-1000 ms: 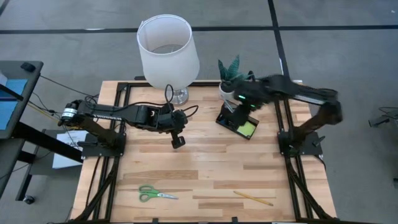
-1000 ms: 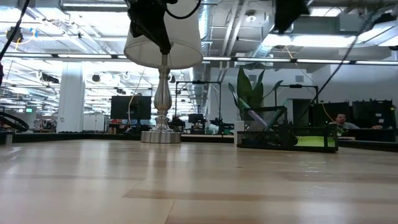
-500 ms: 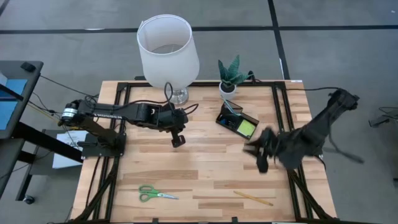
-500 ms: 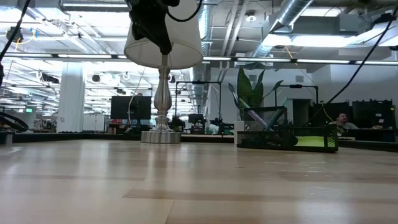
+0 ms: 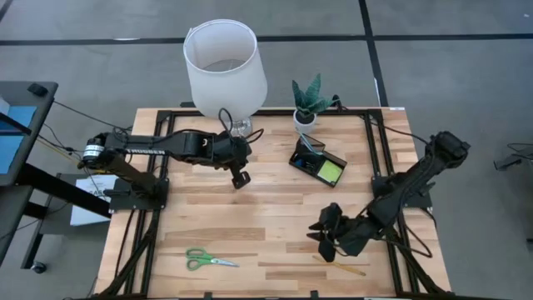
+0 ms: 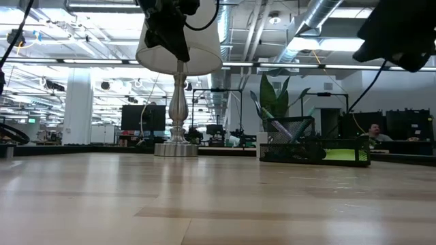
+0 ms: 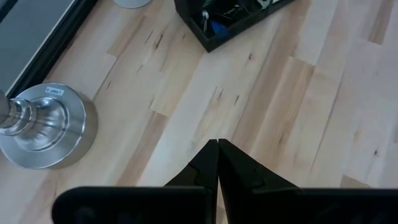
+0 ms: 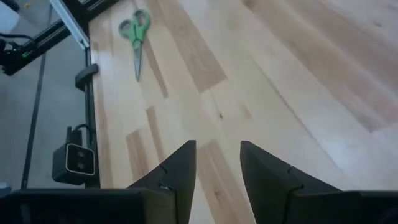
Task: Pick and place office supplies into organizer
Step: Put the yellow pencil into the black organizer
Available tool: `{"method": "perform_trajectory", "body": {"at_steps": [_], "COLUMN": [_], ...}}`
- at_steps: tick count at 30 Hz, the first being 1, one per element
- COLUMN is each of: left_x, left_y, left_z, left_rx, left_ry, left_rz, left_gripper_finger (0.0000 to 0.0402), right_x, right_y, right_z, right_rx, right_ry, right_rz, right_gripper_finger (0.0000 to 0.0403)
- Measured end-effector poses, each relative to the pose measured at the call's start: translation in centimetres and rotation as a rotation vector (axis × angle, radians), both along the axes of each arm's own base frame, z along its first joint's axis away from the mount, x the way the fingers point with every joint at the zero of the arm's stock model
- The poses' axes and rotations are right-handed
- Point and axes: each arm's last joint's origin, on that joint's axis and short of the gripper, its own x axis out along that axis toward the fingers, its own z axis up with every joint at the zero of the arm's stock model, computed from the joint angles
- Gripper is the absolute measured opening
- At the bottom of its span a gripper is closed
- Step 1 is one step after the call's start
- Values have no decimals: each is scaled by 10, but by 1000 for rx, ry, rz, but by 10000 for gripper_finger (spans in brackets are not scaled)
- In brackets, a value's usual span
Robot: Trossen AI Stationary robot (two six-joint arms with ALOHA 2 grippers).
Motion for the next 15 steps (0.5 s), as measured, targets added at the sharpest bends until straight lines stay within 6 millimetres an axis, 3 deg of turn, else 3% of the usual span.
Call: {"method": "perform_trajectory", "body": {"at_steps": [8, 15], "left_x": [0, 0], "left_y": [2, 2], "left_z": [0, 0], "left_rx": [4, -22], "left_ry": [-3, -16], "left_rz": [25, 65], "left_gripper_finger": [0, 0], "right_x": [-19, -29], "right_y": [6, 32], "right_z": [2, -13], "right_rx": [108, 180], "right_ry": [116, 143], "right_rz": [47, 48], "right_gripper_finger": [118, 118]}}
